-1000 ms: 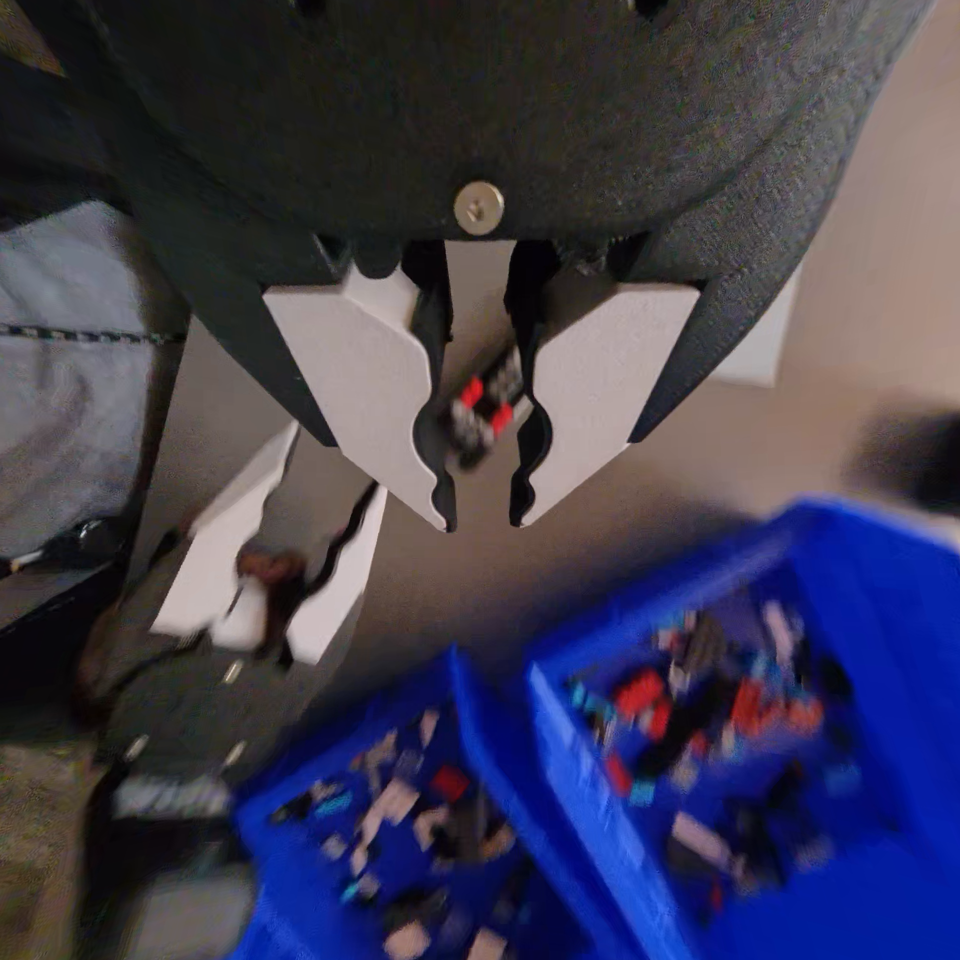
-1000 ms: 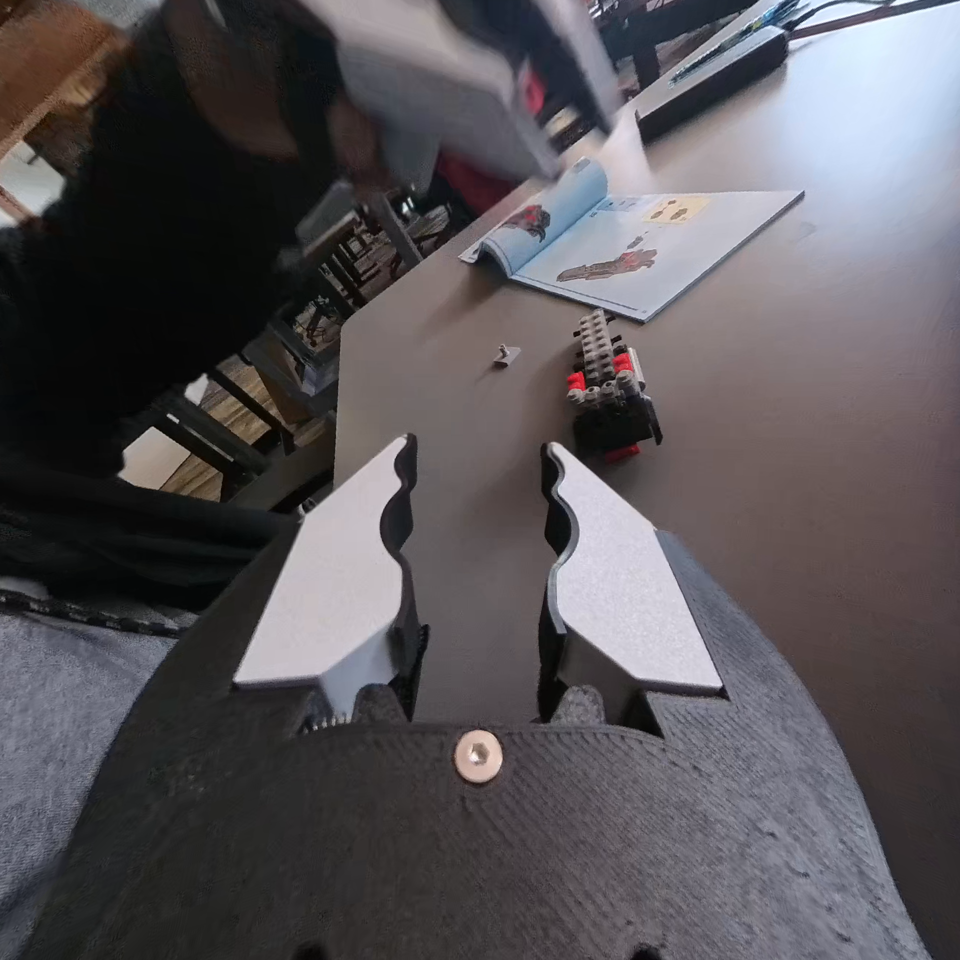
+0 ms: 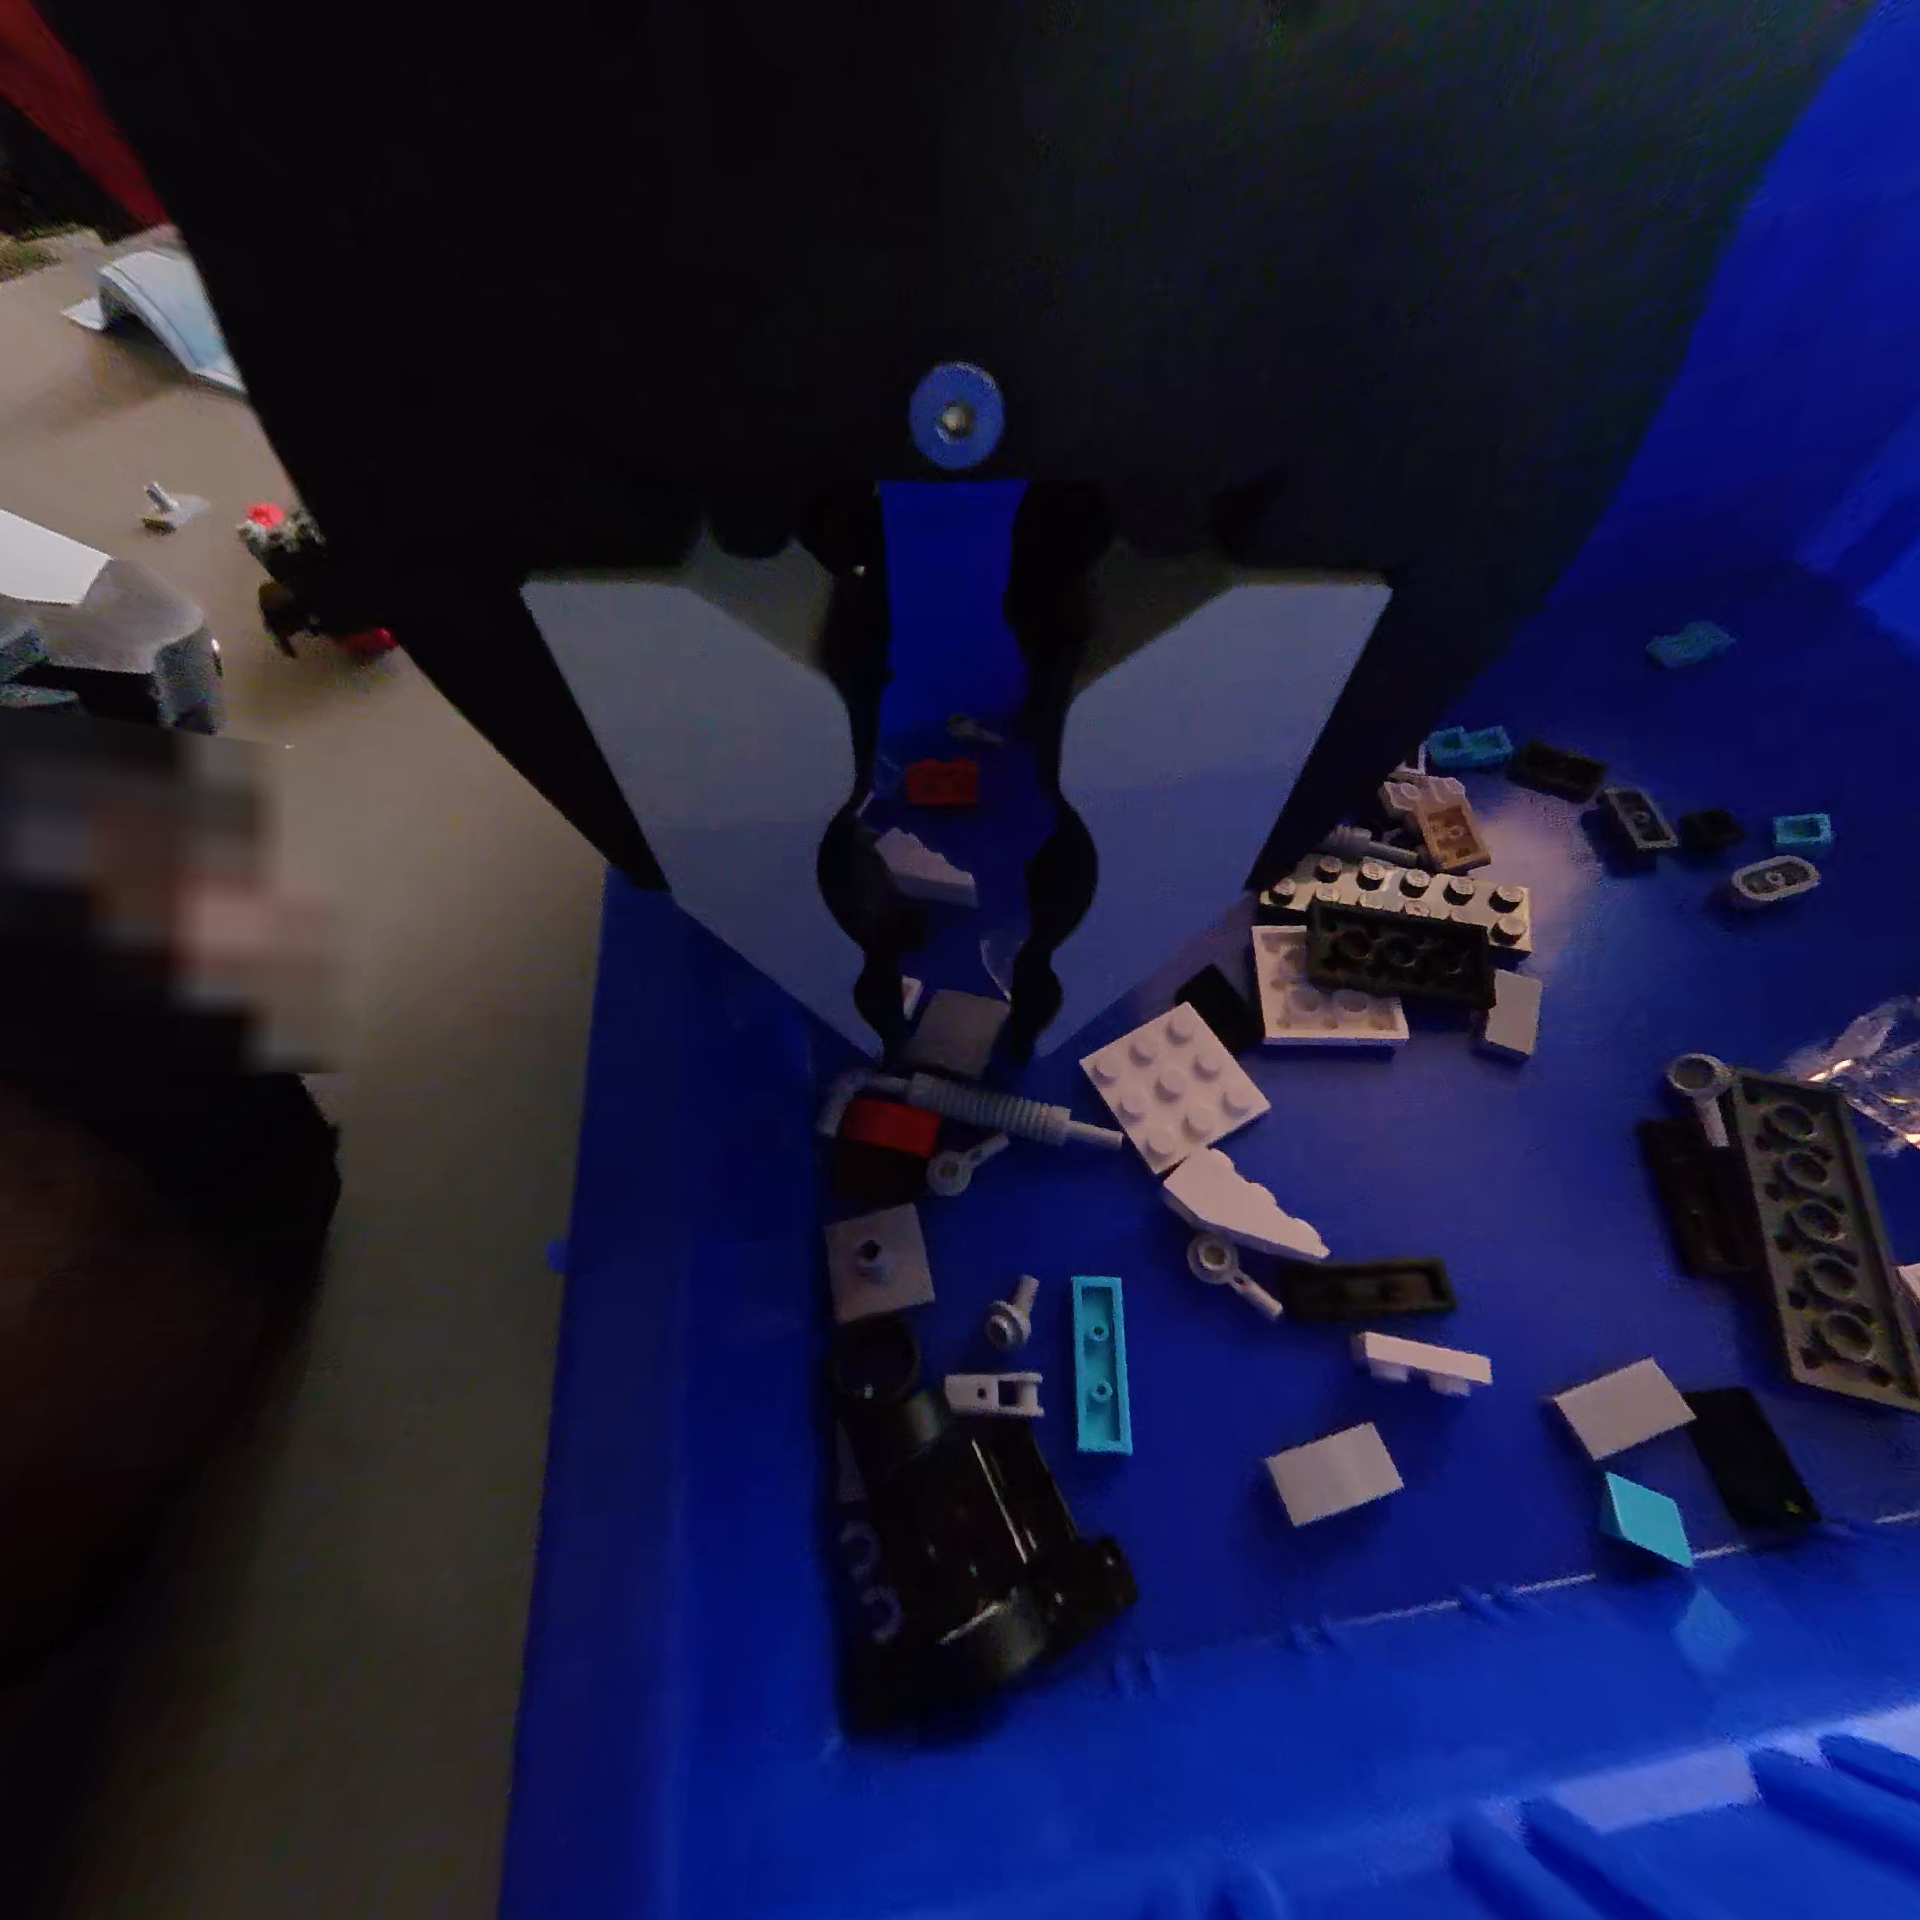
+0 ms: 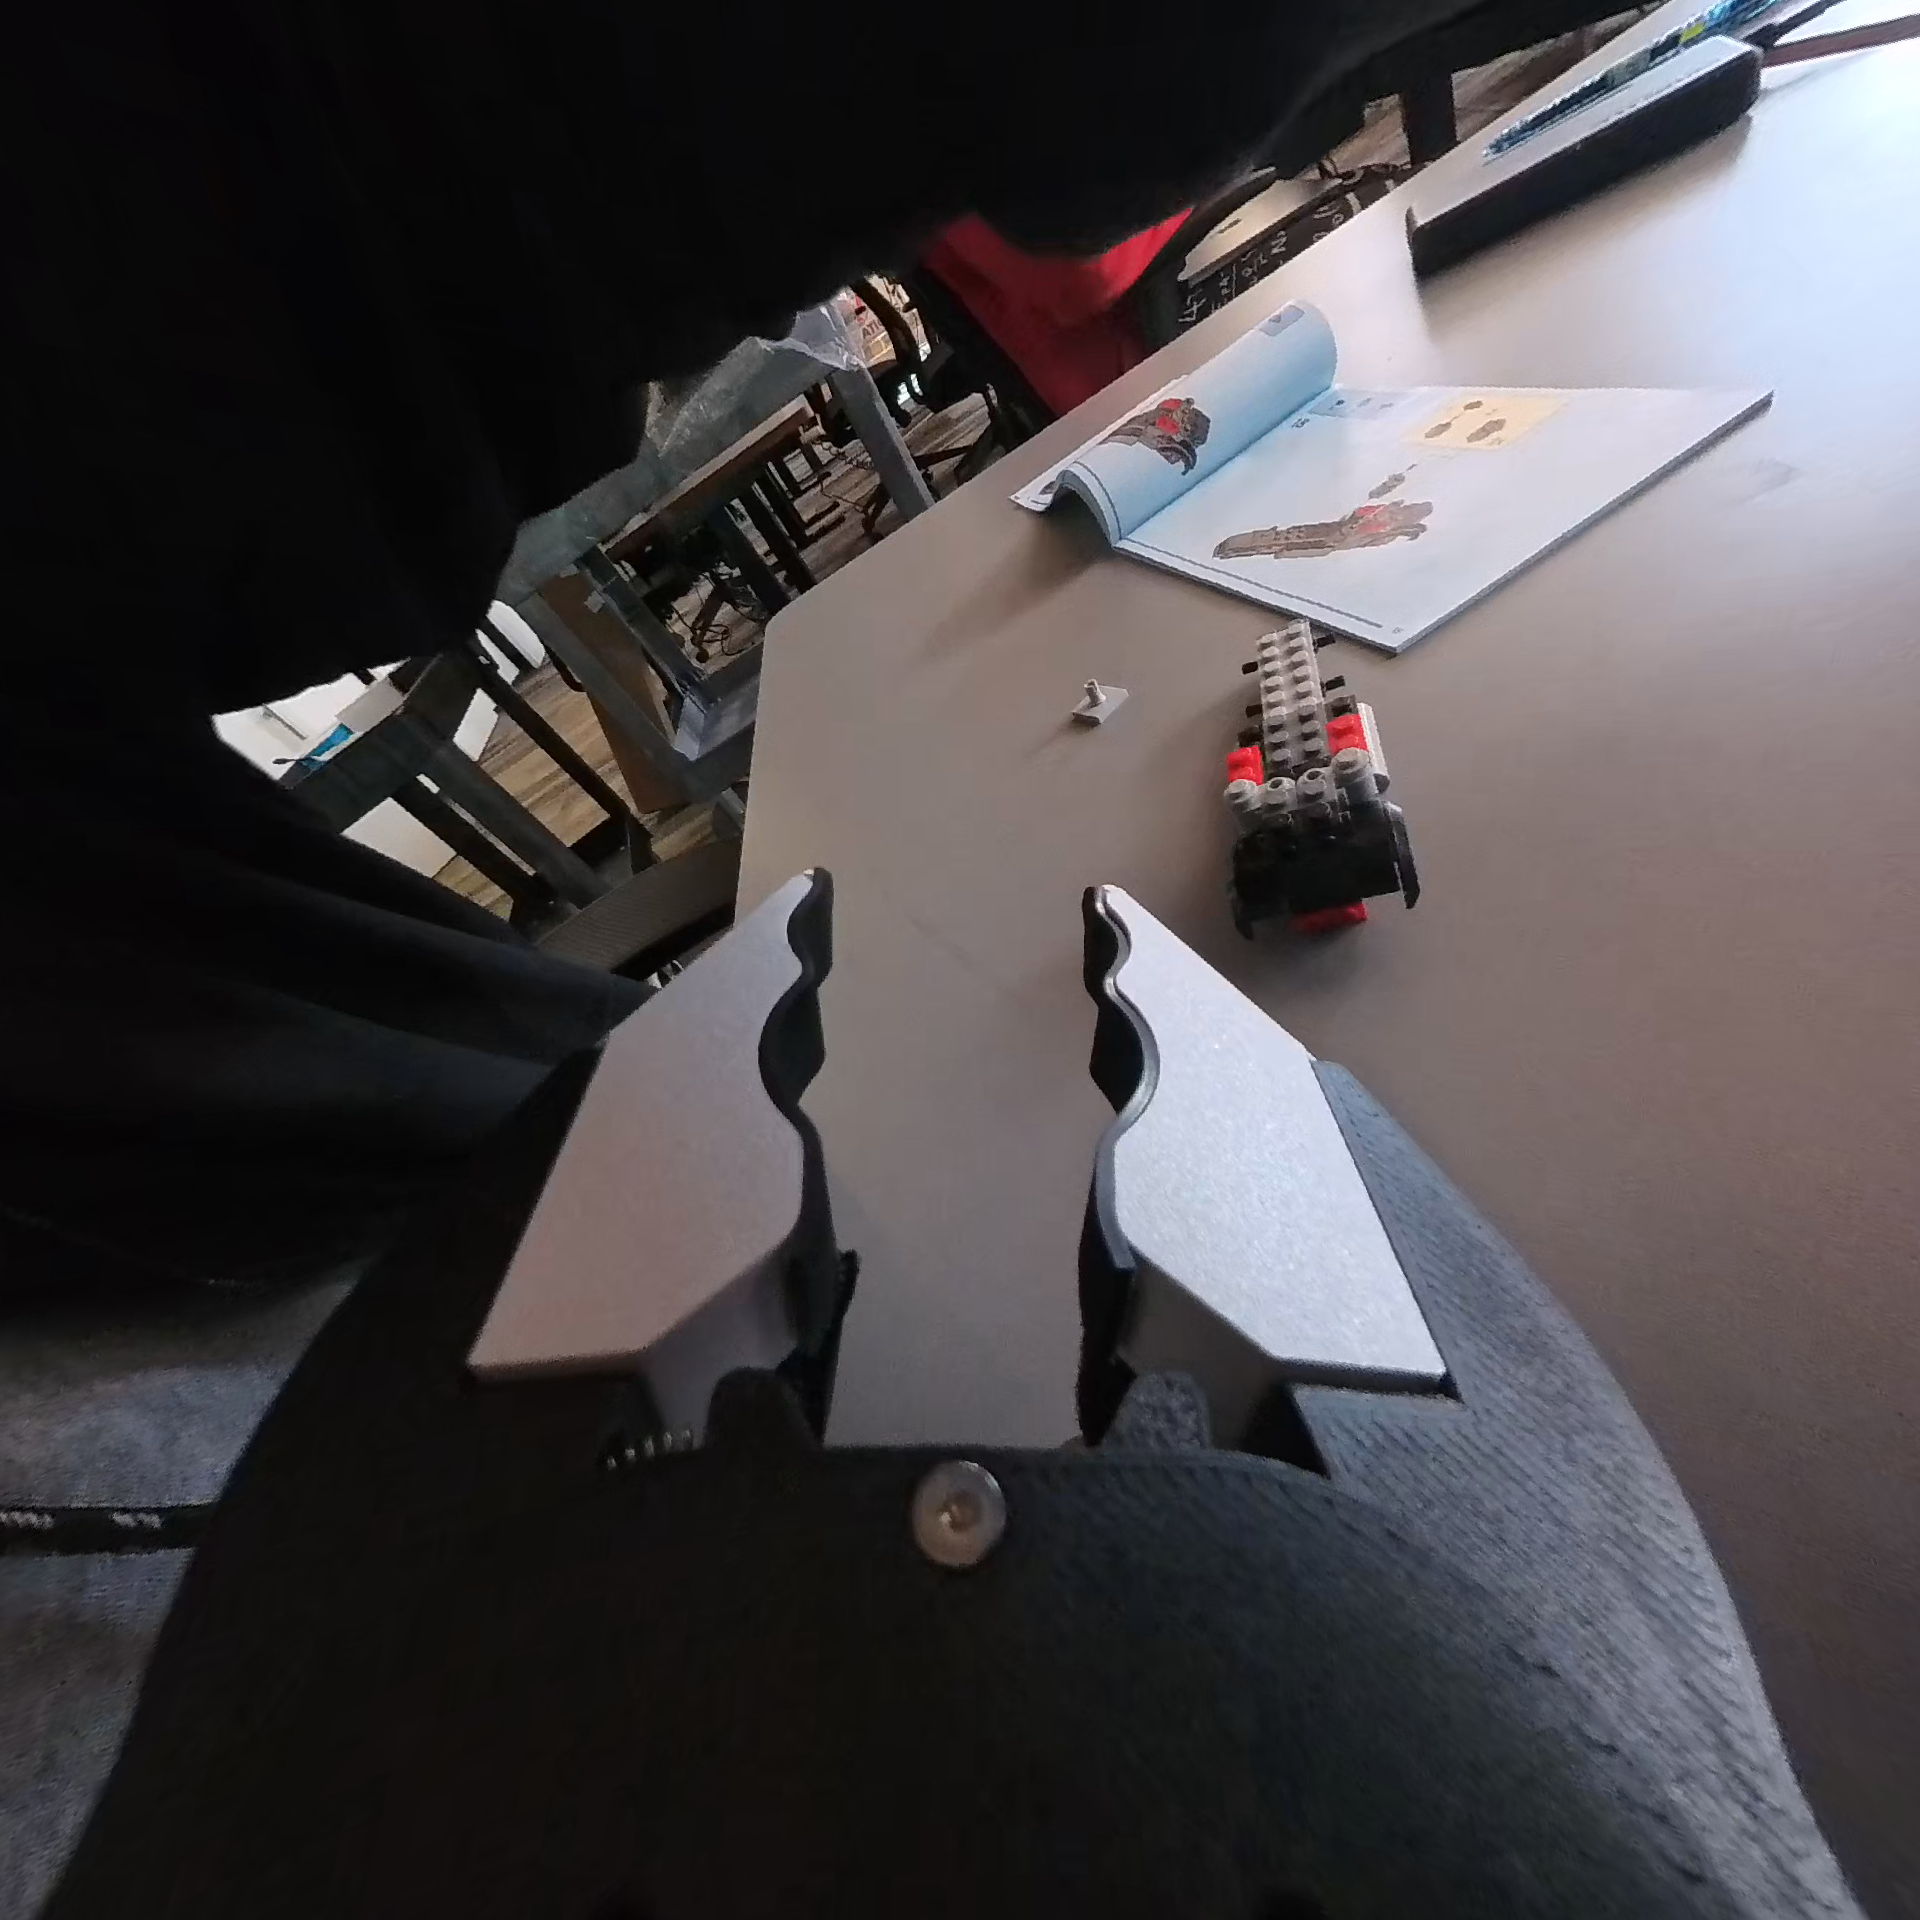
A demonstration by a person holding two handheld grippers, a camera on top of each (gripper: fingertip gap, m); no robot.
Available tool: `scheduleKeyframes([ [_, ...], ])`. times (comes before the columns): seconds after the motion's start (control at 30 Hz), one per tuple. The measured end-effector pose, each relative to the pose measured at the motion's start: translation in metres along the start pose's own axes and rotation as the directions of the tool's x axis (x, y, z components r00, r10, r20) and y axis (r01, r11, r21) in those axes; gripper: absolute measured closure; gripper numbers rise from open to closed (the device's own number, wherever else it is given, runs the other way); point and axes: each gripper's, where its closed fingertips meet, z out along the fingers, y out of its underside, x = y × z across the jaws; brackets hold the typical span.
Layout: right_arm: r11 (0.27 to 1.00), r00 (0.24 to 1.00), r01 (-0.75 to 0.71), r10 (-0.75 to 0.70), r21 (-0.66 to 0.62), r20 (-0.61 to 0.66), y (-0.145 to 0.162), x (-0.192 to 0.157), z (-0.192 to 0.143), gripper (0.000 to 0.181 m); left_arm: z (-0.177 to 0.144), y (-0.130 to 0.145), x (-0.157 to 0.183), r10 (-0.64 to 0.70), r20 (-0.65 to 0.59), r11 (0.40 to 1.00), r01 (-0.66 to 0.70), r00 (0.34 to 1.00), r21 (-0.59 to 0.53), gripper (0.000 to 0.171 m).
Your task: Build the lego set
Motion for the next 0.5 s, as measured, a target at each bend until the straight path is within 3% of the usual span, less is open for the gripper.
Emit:
scheduleKeyframes([
  [0.27, 1.0, 1.0, -0.004, 0.004, 0.002, -0.003, 0.0, 0.001, 0.0, 0.132, -0.001, 0.002, -0.001, -0.016, 0.018, 1.0, 0.016, 1.0, 0.002, 0.154],
  [0.37, 1.0, 1.0, -0.005, 0.005, 0.004, -0.004, -0.001, 0.001, 0.0, 0.132, -0.012, -0.006, -0.002, -0.057, 0.032, 0.995, 0.054, 0.998, 0.079, 0.167],
  [0.5, 1.0, 1.0, -0.007, 0.007, 0.004, -0.006, -0.001, 0.002, 0.0, 0.132, -0.031, -0.01, -0.003, -0.132, 0.045, 0.976, 0.122, 0.99, 0.179, 0.167],
])
